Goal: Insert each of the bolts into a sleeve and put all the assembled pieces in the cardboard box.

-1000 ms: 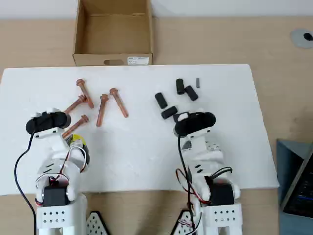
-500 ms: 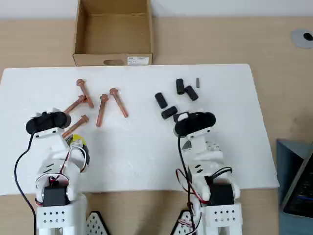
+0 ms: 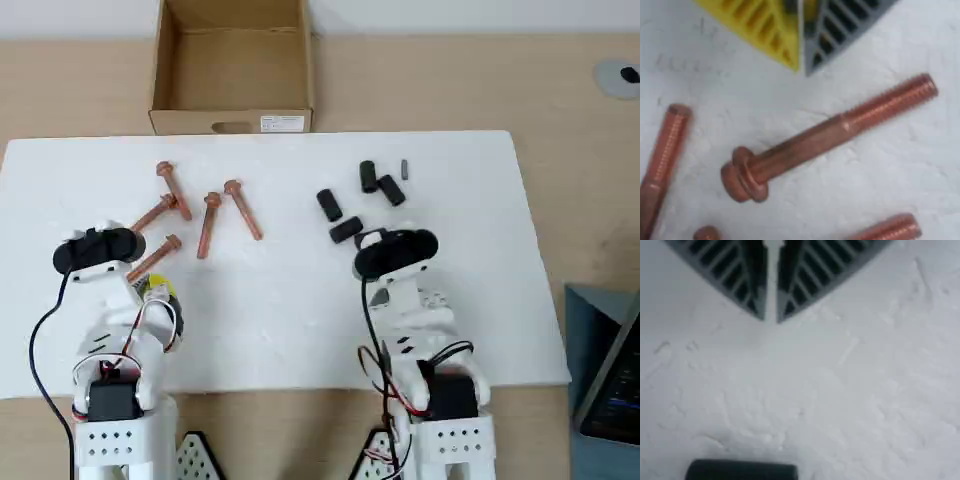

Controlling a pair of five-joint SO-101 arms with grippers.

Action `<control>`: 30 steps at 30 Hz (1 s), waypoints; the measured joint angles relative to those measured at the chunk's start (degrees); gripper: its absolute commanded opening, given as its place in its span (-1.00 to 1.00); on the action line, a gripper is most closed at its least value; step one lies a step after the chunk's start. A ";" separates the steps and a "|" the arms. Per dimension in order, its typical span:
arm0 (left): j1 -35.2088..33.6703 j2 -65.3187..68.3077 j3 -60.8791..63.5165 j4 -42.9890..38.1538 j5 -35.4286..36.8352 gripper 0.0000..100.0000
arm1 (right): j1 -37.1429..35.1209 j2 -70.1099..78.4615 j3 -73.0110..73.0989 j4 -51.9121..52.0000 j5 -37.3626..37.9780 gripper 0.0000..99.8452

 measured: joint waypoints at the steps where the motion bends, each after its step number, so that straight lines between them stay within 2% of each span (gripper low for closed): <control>1: 0.00 0.00 0.00 0.00 0.00 -0.99 | 0.00 0.00 0.00 0.00 0.00 -0.98; 8: 0.00 0.00 -0.26 0.00 0.00 -1.00 | 0.00 0.00 -0.70 1.67 0.00 -0.98; 14: 0.00 0.00 -3.25 0.35 0.00 -0.99 | 0.00 0.00 -8.44 6.42 0.00 -0.98; 25: 0.00 1.05 -15.56 10.73 0.00 -0.99 | 0.00 0.00 -15.21 10.11 0.00 -0.98; 30: 0.00 8.88 -22.59 11.52 0.00 -0.85 | 0.00 3.78 -22.86 10.11 0.00 -0.98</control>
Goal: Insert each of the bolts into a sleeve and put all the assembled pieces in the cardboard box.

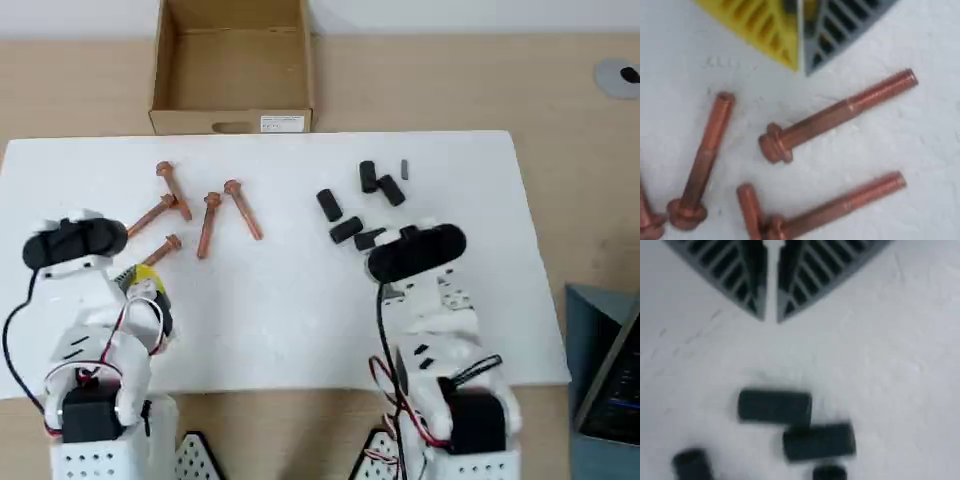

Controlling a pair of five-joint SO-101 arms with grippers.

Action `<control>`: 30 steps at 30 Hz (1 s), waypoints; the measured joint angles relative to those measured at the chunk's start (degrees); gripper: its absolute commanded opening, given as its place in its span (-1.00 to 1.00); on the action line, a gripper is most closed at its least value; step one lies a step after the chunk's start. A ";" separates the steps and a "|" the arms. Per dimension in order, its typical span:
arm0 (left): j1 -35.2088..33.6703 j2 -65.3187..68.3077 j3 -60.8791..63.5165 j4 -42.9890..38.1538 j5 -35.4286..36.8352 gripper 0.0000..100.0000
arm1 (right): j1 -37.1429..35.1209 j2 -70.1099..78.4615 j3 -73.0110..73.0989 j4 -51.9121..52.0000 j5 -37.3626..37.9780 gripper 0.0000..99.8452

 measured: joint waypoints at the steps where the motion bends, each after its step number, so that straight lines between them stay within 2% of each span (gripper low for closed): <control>1: 0.00 2.46 -1.76 0.00 0.00 -0.82 | 0.00 2.37 -2.29 0.00 0.00 -0.98; 15: 0.00 36.75 -23.38 0.00 0.00 -0.81 | 0.00 46.68 -33.41 0.09 -0.26 -0.98; 21: -0.09 46.77 -28.57 0.00 -4.48 -0.81 | 0.00 61.54 -43.43 2.02 -0.26 -0.98; 25: -3.43 52.31 -31.03 -0.09 -7.03 -0.82 | 0.00 72.09 -51.69 6.24 -0.26 -0.98; 30: -8.35 58.29 -33.93 -0.09 -8.00 -1.00 | 0.00 86.15 -63.65 11.60 -0.26 -0.98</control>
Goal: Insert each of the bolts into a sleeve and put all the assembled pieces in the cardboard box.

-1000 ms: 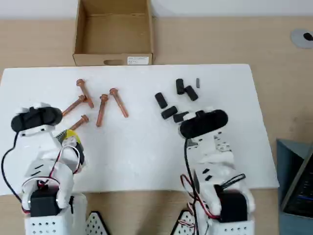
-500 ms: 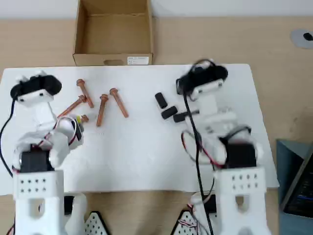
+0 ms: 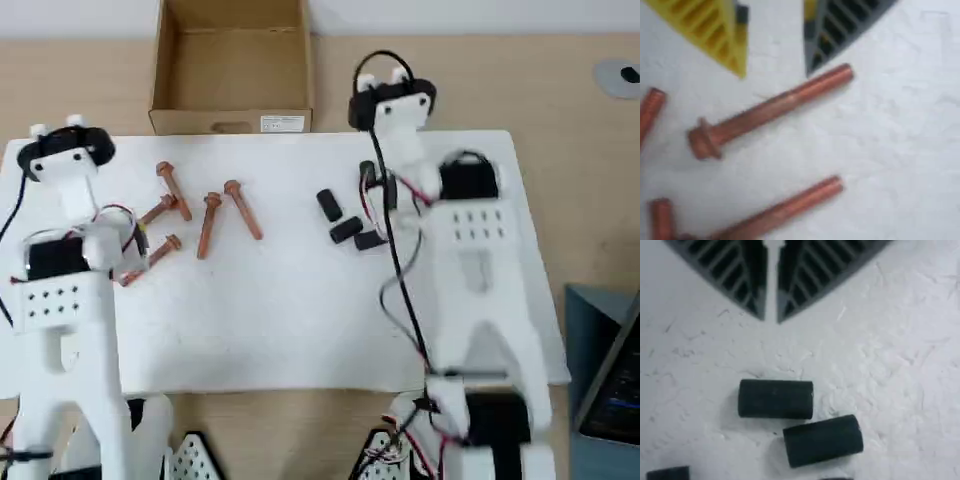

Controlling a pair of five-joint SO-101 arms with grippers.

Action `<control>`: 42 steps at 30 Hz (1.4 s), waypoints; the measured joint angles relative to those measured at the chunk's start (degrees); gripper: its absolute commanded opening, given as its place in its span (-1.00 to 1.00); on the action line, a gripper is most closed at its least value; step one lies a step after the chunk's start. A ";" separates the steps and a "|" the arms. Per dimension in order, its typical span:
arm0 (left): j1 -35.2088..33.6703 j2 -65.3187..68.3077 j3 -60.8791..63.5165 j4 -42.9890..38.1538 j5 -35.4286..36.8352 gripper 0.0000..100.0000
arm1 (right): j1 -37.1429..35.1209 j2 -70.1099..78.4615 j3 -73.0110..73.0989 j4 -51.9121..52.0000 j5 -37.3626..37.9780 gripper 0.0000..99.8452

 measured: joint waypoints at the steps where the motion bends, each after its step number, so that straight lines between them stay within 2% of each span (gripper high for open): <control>1: -0.70 1.23 -0.70 0.00 -0.44 -1.00 | 0.00 2.73 -2.55 0.79 0.00 -0.98; 7: -1.58 8.97 -1.41 0.00 -4.84 -1.00 | -0.09 20.22 -19.78 6.33 0.53 -0.98; 14: -1.58 12.48 -1.67 -0.09 -5.36 -1.00 | -0.09 40.18 -43.08 15.56 7.74 -0.97; 18: -1.58 12.57 -1.58 0.00 -5.36 -1.00 | -0.09 49.49 -54.86 18.11 8.79 -0.81; 22: -1.58 12.57 -1.58 0.00 -5.36 -1.00 | -0.44 54.33 -59.96 18.20 8.79 -0.73; 42: -1.58 12.57 -1.58 0.00 -5.36 -1.00 | -2.20 70.42 -75.87 18.20 8.88 -0.72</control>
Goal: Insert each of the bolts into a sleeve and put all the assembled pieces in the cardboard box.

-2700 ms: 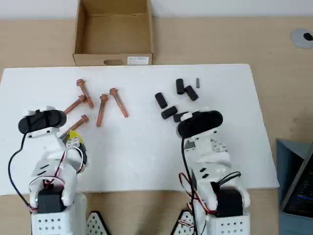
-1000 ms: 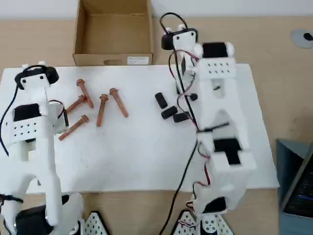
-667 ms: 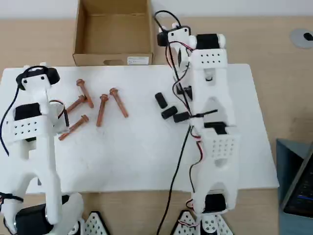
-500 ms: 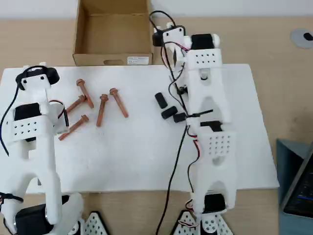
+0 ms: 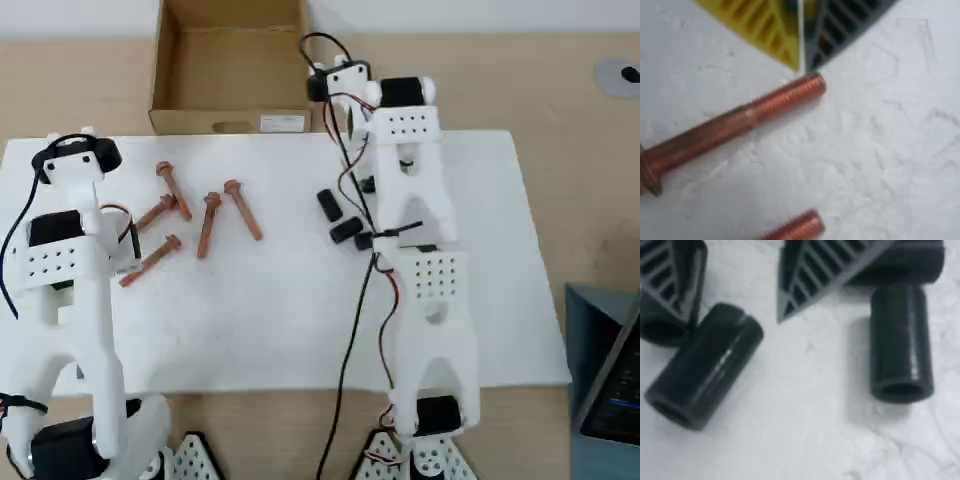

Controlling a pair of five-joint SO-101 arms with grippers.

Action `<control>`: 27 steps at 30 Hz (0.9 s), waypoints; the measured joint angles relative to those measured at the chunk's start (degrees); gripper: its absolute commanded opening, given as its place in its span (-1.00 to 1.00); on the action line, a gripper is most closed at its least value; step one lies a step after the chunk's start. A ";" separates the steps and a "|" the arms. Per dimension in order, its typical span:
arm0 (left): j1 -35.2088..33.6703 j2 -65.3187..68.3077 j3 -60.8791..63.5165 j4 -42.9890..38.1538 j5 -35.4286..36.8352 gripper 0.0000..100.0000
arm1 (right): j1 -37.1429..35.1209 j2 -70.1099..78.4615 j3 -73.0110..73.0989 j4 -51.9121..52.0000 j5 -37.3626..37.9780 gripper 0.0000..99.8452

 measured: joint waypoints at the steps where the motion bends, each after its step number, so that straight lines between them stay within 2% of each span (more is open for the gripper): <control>1: 0.00 0.00 0.00 0.00 0.00 -1.00 | 0.00 0.70 -0.53 0.00 0.00 -0.72; 17: 0.00 0.00 1.76 -0.09 0.00 -1.00 | 0.18 9.49 -7.03 0.00 1.32 -0.73; 23: 0.00 0.00 1.76 -0.09 0.00 -1.00 | 0.26 10.20 -7.82 -0.09 2.90 -0.97; 27: 0.00 0.00 1.76 -0.09 0.00 -1.00 | 0.35 10.29 -8.00 -0.26 4.13 -0.98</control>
